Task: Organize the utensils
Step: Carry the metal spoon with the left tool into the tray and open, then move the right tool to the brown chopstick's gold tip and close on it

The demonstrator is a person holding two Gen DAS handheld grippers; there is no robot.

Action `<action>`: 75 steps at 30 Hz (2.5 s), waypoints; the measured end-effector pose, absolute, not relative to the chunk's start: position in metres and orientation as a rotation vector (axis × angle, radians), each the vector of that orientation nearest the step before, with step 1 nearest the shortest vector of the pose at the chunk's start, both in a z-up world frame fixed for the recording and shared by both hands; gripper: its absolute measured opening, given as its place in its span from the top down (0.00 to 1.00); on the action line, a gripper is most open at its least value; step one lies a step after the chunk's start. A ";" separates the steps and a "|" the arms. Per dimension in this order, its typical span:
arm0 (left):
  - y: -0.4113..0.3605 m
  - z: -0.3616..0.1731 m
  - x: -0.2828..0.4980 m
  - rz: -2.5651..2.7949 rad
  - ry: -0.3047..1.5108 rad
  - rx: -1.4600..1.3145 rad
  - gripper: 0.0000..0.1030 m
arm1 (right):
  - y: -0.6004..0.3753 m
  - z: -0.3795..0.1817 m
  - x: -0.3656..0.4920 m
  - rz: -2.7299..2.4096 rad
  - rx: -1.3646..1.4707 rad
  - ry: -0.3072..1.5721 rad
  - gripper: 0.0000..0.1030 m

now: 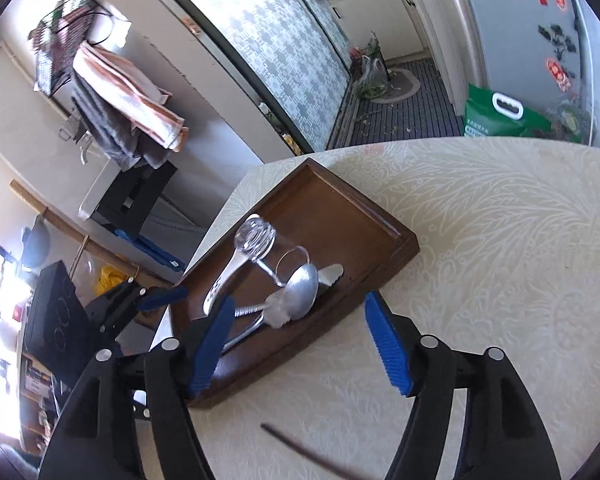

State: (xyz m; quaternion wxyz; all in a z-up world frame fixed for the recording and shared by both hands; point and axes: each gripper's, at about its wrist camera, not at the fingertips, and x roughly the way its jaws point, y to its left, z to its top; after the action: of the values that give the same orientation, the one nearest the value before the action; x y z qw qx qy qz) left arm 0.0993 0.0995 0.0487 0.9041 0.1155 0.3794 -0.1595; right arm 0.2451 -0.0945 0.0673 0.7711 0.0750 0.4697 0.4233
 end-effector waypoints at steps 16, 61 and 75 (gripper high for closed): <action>-0.009 0.012 0.072 -0.606 0.822 0.394 0.23 | -0.226 0.046 0.163 0.686 -0.068 0.982 0.24; -0.033 -0.007 0.088 -0.692 1.001 0.460 0.88 | -0.199 0.003 0.160 0.998 -0.744 1.022 0.84; -0.028 0.012 0.084 -0.680 0.959 0.453 0.90 | -0.204 0.024 0.146 0.984 -0.769 0.953 0.85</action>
State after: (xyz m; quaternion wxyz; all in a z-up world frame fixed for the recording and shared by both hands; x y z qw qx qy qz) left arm 0.0839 -0.0276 0.0120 0.8082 0.2119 0.4482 -0.3178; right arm 0.1458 -0.2036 0.0235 0.7070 -0.3462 0.4291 0.4430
